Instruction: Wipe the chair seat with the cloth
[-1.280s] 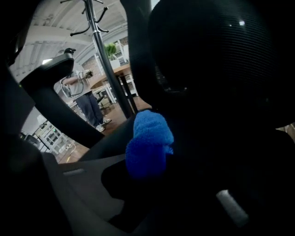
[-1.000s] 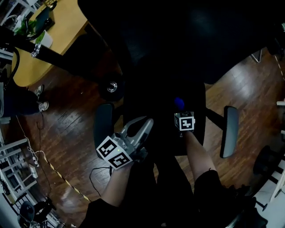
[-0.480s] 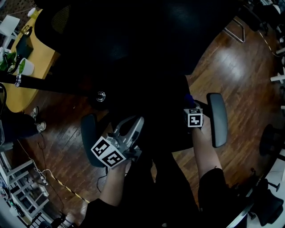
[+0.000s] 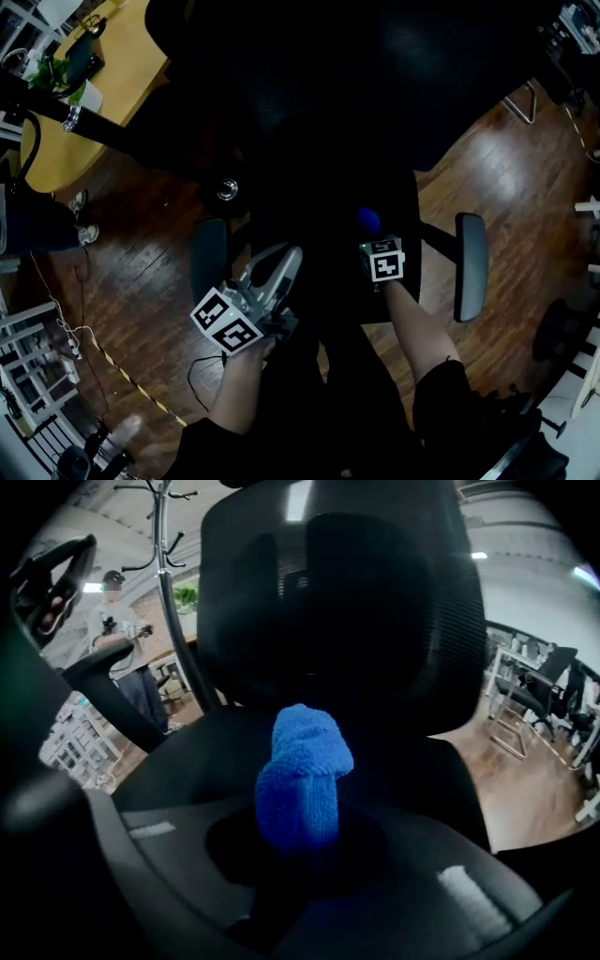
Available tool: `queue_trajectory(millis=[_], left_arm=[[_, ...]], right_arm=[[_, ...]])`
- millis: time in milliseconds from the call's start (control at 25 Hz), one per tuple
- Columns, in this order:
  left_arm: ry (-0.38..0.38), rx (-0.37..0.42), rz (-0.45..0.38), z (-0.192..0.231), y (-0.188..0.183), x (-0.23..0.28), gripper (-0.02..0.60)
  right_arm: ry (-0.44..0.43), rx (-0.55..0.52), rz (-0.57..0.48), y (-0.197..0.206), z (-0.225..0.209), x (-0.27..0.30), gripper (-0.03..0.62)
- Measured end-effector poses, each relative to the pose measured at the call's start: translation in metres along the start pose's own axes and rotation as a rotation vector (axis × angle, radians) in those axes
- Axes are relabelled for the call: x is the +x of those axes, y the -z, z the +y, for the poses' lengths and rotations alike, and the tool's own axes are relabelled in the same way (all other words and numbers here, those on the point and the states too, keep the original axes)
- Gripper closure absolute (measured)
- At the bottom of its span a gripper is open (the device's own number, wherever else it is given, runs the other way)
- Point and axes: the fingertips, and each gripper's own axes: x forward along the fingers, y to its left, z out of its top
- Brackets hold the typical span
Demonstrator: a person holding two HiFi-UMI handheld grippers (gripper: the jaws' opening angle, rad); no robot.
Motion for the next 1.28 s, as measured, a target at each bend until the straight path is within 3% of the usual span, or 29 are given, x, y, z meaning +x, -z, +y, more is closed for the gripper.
queue_trajectory(millis=[160, 280, 440, 600, 800, 1080, 1280], left_arm=[[-0.054, 0.014, -0.055, 0.003, -0.017, -0.027, 0.581], [-0.092, 0.019, -0.091, 0.009, -0.025, -0.046, 0.581], [-0.113, 0.022, -0.114, 0.01, -0.028, -0.069, 0.581], [-0.139, 0.015, -0.13, 0.012, -0.025, -0.086, 0.581], [-0.113, 0.007, -0.1, 0.015, -0.017, -0.074, 0.581], [-0.006, -0.01, -0.004, -0.004, 0.007, -0.017, 0.581], [0.079, -0.014, 0.071, -0.022, 0.028, 0.02, 0.581]], right_arm=[[-0.237, 0.034, 0.004, -0.014, 0.115, 0.033, 0.557], [-0.363, -0.025, 0.001, -0.022, 0.189, 0.042, 0.557], [-0.449, -0.151, 0.042, 0.007, 0.247, 0.052, 0.557], [-0.487, -0.197, 0.054, 0.024, 0.264, 0.049, 0.556], [-0.41, -0.202, 0.095, 0.045, 0.219, 0.047, 0.557], [-0.16, -0.082, 0.134, 0.095, 0.057, 0.01, 0.557], [0.008, 0.003, 0.115, 0.11, -0.024, -0.03, 0.557]])
